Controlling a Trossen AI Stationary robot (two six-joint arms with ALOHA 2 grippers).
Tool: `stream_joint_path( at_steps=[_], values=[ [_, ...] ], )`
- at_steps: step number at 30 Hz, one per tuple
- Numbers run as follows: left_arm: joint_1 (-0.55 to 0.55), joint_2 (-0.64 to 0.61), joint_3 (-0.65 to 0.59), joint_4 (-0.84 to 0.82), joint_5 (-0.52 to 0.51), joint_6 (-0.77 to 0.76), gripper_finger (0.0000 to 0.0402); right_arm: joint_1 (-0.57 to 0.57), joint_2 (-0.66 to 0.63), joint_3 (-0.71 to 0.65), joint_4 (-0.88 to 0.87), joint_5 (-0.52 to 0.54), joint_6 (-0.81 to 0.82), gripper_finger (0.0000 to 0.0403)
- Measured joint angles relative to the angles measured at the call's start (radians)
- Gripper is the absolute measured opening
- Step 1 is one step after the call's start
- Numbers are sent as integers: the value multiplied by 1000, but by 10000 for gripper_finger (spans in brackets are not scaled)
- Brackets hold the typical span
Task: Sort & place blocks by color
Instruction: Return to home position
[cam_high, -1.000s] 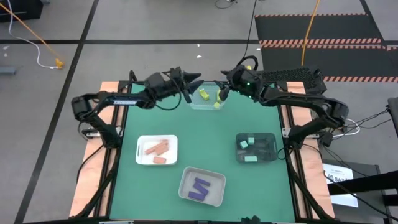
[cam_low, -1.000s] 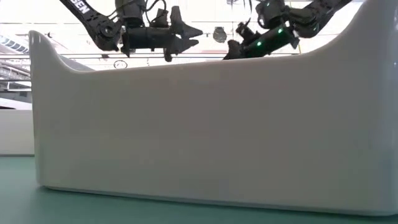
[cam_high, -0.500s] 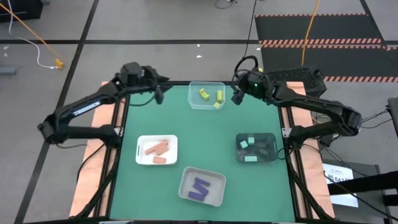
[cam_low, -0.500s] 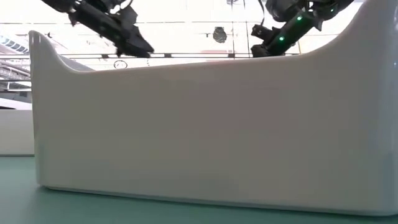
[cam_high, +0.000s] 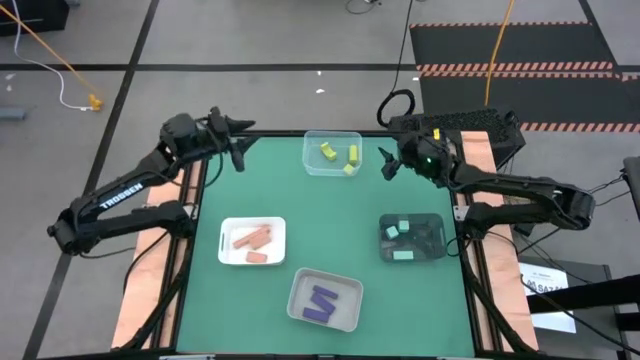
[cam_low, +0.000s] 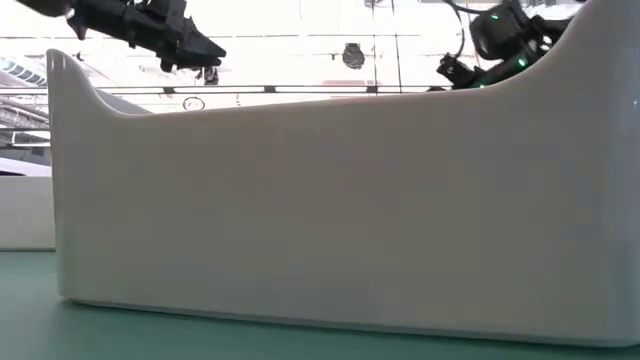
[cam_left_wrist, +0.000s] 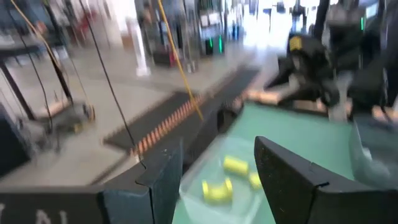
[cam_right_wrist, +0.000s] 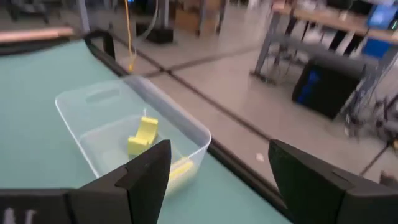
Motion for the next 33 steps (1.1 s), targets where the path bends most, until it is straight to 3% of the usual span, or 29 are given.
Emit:
stream_joint_path(
  at_steps=[3, 8, 12, 26, 33],
  values=[
    [0, -11, -129, 231, 0, -54, 200, 0, -19, -112, 207, 0, -20, 263],
    [0, -2, -338, 591, -15, -127, 200, 0, -24, -277, 547, -1, 114, 263],
    [1, -3, -456, 767, -42, -187, 200, 0, -24, -356, 690, -1, 162, 263],
    [1, -3, -699, 896, -71, -316, 200, 0, -24, -479, 713, 1, 213, 263],
    [-9, -3, -698, 877, -71, -358, 200, 3, -24, -523, 722, -3, 262, 263]
  ],
)
